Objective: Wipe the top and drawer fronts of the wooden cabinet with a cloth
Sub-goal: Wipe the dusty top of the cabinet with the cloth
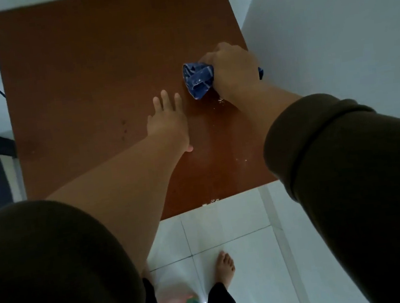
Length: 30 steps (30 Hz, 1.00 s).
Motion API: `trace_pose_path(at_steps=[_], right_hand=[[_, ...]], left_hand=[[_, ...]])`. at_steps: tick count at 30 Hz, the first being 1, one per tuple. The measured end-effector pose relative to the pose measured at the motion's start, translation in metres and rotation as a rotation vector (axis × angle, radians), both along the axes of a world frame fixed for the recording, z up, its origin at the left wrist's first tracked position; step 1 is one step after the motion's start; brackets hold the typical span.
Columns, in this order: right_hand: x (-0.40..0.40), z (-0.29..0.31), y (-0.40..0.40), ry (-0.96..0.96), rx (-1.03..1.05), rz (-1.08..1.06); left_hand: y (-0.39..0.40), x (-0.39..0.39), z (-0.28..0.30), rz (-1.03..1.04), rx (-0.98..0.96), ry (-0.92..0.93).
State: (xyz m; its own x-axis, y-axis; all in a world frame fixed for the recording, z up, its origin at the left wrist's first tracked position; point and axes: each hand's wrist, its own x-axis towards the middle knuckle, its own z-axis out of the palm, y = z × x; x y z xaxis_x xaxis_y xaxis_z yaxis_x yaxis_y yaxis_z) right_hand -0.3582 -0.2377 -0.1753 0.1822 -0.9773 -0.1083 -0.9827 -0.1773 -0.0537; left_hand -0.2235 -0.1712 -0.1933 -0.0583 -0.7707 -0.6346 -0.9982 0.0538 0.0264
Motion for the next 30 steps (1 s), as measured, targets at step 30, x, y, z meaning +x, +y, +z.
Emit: trace_pose_path(at_steps=[30], right_hand=[[0.006,0.001,0.244,0.093,0.217,0.151]], left_hand=[[0.051,0.006,-0.007,0.008,-0.16,0.121]])
